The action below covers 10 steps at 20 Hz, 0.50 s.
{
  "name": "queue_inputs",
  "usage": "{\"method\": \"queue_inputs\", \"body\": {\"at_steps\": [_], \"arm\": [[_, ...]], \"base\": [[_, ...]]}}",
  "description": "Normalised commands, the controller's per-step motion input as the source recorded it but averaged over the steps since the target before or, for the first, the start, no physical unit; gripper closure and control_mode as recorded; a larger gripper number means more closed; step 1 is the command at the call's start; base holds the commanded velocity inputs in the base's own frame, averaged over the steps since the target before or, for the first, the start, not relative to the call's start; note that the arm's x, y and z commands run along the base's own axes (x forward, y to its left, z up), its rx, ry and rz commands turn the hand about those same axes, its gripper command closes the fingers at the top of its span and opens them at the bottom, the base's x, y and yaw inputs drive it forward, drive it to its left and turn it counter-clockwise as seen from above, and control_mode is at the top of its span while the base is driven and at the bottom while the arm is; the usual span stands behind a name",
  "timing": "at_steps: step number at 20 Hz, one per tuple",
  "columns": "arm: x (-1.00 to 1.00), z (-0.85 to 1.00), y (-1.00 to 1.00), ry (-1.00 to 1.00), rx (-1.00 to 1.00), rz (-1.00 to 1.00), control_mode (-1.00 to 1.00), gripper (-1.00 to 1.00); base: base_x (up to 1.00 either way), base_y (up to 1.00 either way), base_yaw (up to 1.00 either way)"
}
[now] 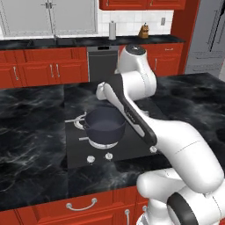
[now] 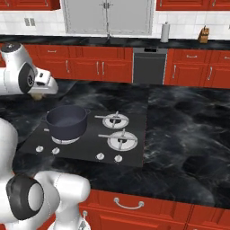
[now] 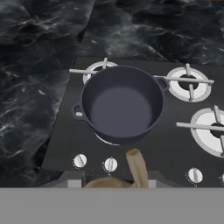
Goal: Turn on the burner for the pot on the stove. Wait thirty seconds for the pot to heat up. Then add the garlic to the pot.
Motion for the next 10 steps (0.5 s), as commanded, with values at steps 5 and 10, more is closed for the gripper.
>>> {"method": "queue_inputs", "body": {"at_steps": [5,10], "arm": [[0.81,-0.32,0.00,0.08,0.00,0.00,-1.00,1.00],[0.65,-0.38,0.02,0.11,-0.01,0.00,-1.00,1.00]], "base": [[0.00,0.00,0.00],[0.00,0.00,0.00]]}}
